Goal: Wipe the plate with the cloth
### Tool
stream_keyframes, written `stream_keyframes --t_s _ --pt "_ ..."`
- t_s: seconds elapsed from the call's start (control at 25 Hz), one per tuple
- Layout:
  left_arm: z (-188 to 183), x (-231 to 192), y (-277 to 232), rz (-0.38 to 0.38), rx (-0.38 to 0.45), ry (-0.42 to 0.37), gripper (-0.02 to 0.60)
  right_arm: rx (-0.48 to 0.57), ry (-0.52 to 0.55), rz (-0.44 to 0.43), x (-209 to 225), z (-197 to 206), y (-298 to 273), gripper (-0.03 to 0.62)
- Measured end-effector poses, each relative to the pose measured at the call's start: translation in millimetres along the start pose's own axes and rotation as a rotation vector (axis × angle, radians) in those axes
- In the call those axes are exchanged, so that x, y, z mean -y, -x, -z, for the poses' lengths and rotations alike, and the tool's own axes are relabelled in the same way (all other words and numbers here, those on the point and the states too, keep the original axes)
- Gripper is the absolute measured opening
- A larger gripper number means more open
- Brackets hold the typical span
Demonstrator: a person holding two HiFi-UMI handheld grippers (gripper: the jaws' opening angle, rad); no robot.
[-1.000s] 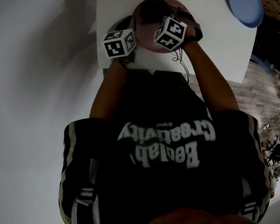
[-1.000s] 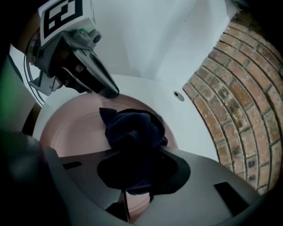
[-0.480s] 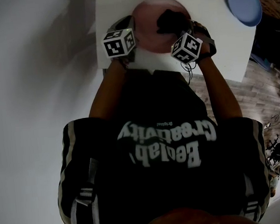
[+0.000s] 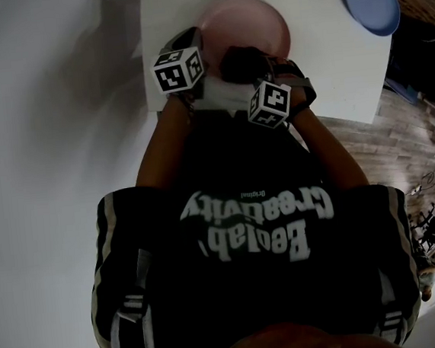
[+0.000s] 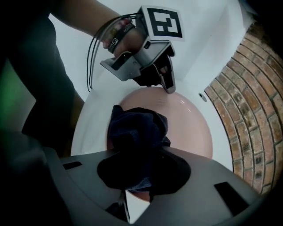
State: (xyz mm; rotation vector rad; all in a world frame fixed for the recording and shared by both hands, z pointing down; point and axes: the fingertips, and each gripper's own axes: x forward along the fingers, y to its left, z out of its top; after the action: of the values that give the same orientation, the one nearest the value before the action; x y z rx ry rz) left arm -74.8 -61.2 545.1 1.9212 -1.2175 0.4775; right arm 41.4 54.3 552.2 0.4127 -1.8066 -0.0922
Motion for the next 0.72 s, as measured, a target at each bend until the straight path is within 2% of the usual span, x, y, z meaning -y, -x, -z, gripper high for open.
stream_keyframes --t_s 0.36,0.52,0.72 --pt "0.5 1.7 -2.4 0.003 0.000 -0.003 0.011 0.089 0.026 -0.048 2.4 -39.7 -17.4 0.083" --pt "0.0 2.1 -2.4 0.005 0.000 -0.009 0.011 0.099 0.015 -0.032 18.5 -52.3 -27.1 0.084" --pt "-1.1 0.2 -1.9 0.010 0.001 0.000 0.011 0.072 -0.021 0.030 55.0 -57.0 -37.8 0.086"
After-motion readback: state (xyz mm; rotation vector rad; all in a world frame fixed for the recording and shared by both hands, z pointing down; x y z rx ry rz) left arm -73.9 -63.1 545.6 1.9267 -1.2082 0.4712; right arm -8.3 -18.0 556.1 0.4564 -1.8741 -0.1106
